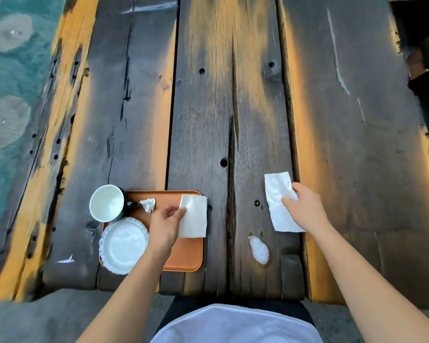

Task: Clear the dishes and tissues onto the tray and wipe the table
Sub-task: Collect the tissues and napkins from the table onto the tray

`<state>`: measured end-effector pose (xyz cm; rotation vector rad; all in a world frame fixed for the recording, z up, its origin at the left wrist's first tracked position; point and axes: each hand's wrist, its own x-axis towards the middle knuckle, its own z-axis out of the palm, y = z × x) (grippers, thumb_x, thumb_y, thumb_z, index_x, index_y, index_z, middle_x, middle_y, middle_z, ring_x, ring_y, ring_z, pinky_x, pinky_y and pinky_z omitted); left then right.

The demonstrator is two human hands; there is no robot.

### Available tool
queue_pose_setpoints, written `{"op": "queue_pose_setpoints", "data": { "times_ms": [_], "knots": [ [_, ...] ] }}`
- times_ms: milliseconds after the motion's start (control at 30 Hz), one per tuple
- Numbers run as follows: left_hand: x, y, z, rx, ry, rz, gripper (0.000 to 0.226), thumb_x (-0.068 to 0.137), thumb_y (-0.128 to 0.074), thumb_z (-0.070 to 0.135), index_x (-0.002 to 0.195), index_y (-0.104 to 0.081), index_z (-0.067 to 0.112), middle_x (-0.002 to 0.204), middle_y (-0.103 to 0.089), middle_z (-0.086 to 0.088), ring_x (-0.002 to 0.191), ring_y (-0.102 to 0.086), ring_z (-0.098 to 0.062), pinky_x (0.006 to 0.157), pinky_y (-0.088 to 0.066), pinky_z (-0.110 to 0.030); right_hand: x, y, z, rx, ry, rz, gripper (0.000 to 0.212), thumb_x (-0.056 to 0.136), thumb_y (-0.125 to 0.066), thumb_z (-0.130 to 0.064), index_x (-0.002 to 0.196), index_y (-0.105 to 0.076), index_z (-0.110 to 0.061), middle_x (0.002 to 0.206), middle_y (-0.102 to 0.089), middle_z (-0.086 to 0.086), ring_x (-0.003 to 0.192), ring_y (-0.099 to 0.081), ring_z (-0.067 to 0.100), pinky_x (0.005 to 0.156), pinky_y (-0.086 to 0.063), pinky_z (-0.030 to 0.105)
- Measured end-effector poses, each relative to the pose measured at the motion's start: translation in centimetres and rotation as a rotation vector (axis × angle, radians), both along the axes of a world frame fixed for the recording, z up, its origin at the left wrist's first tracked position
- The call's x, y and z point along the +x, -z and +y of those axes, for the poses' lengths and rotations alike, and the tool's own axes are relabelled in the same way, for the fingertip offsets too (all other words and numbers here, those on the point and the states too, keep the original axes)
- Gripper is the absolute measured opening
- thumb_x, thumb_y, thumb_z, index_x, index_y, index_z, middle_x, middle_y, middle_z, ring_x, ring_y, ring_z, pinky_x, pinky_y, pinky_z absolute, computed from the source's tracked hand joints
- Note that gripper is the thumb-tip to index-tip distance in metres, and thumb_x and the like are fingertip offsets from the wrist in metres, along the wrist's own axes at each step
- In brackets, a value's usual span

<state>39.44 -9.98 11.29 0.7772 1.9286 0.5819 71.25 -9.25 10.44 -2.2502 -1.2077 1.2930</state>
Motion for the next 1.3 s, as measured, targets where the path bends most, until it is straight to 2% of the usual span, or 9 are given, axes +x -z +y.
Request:
{"op": "queue_pose_setpoints", "data": {
  "times_ms": [167, 400, 533, 633, 733, 833, 1033, 1167, 1300],
  "knots": [
    [-2.6, 0.8, -3.1, -0.082, 0.053, 0.186, 0.020, 0.096, -0.065, 0.026, 0.106, -0.071, 0.010, 0.098, -0.070, 0.000, 0.095, -0.064, -0.023, 0.083, -0.051, -0.037, -2.9, -0.3, -1.8, -0.044, -0.019, 0.044, 0.013, 0.089, -0.053, -0.014, 0.094, -0.057, -0.002, 0.087, -0.064, 0.015, 0.069, -0.055, 0.025, 0.055, -0.038, 0.030],
    [-3.8, 1.7, -2.7, -0.079, 0.345, 0.384, 0.020, 0.093, -0.058, 0.014, 0.111, -0.062, 0.006, 0.110, -0.068, -0.013, 0.106, -0.062, -0.034, 0.081, -0.042, -0.032, -7.6, -2.5, -4.4, -0.062, -0.017, 0.042, 0.009, 0.095, -0.058, -0.020, 0.103, -0.053, -0.020, 0.086, -0.055, -0.013, 0.076, -0.058, 0.012, 0.058, -0.043, 0.021],
    [-3.8, 1.5, -3.0, 0.108, 0.569, 0.638, 0.041, 0.088, -0.063, 0.024, 0.127, -0.059, 0.010, 0.125, -0.055, -0.014, 0.119, -0.044, -0.034, 0.099, -0.041, -0.044, -11.5, -3.2, -5.8, -0.038, 0.090, 0.072, 0.011, 0.095, -0.060, -0.021, 0.104, -0.054, -0.023, 0.090, -0.057, -0.012, 0.081, -0.060, 0.012, 0.070, -0.052, 0.027],
    [-3.4, 0.1, -3.0, 0.171, 0.525, 0.221, 0.047, 0.093, -0.064, 0.037, 0.133, -0.057, 0.014, 0.122, -0.059, -0.003, 0.118, -0.052, -0.022, 0.100, -0.046, -0.037, -15.1, -3.2, -6.0, -0.037, 0.215, 0.193, 0.021, 0.093, -0.065, -0.022, 0.110, -0.055, -0.027, 0.097, -0.061, -0.013, 0.088, -0.064, 0.011, 0.067, -0.054, 0.027],
    [-3.2, -0.6, -2.1, -0.159, 0.381, -0.240, 0.059, 0.088, -0.067, 0.054, 0.133, -0.057, 0.018, 0.116, -0.065, 0.006, 0.110, -0.063, -0.015, 0.100, -0.052, -0.036, -18.2, -3.4, -5.9, -0.052, 0.278, 0.382, 0.024, 0.091, -0.067, -0.018, 0.112, -0.059, -0.027, 0.103, -0.068, -0.013, 0.092, -0.069, 0.013, 0.068, -0.056, 0.026],
    [-4.5, 0.4, -1.7, -0.337, 0.280, -0.486, 0.057, 0.081, -0.073, 0.058, 0.118, -0.067, 0.015, 0.113, -0.074, 0.002, 0.106, -0.071, -0.020, 0.099, -0.056, -0.043, -20.3, -3.5, -6.2, -0.038, 0.326, 0.546, 0.027, 0.091, -0.066, -0.008, 0.114, -0.063, -0.021, 0.108, -0.074, -0.005, 0.094, -0.073, 0.013, 0.079, -0.060, 0.032],
    [-6.5, 2.0, -1.7, -0.290, 0.241, -0.492, 0.036, 0.096, -0.064, 0.040, 0.112, -0.073, 0.009, 0.107, -0.078, -0.005, 0.100, -0.075, -0.024, 0.096, -0.058, -0.044, -21.6, -2.4, -6.3, -0.097, 0.304, 0.510, 0.010, 0.095, -0.062, -0.032, 0.102, -0.067, -0.025, 0.101, -0.075, -0.007, 0.089, -0.073, 0.012, 0.084, -0.060, 0.036],
    [-7.1, 1.7, -1.5, -0.259, 0.226, -0.486, 0.030, 0.104, -0.054, 0.030, 0.107, -0.074, 0.008, 0.099, -0.079, -0.008, 0.092, -0.077, -0.026, 0.088, -0.061, -0.038, -21.5, -1.7, -6.3, -0.127, 0.263, 0.375, 0.036, 0.096, -0.056, -0.041, 0.096, -0.069, -0.007, 0.095, -0.074, 0.007, 0.089, -0.072, 0.024, 0.086, -0.056, 0.049],
    [-7.3, 1.5, -1.1, -0.252, 0.211, -0.502, 0.026, 0.104, -0.054, 0.023, 0.100, -0.074, 0.007, 0.090, -0.080, -0.008, 0.083, -0.077, -0.022, 0.076, -0.061, -0.031, -21.3, -1.1, -6.4, -0.143, 0.238, 0.387, 0.036, 0.091, -0.064, -0.035, 0.093, -0.069, 0.000, 0.090, -0.075, 0.009, 0.086, -0.074, 0.026, 0.086, -0.055, 0.054]
  ]
}}
